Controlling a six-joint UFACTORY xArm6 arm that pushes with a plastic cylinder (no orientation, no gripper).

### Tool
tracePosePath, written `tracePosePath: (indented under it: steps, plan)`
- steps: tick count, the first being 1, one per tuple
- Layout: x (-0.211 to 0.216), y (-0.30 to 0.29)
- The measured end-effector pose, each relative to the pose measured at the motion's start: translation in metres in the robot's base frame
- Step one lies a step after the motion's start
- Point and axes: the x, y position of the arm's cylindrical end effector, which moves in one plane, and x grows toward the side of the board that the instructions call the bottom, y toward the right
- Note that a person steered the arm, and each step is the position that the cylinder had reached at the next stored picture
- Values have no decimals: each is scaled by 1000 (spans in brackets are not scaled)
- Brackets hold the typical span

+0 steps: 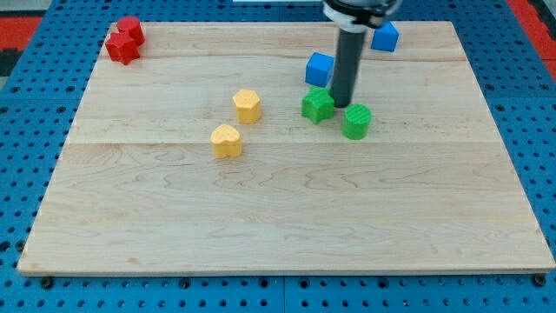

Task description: Move blue cube towards blue triangle

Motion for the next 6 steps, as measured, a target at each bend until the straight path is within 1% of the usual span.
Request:
tracePosePath:
  steps: [1,2,3,4,6]
  plan:
    - [-19,-39]
    - [-30,-34]
    - [-77,46]
    - [-86,55]
    - [-75,17]
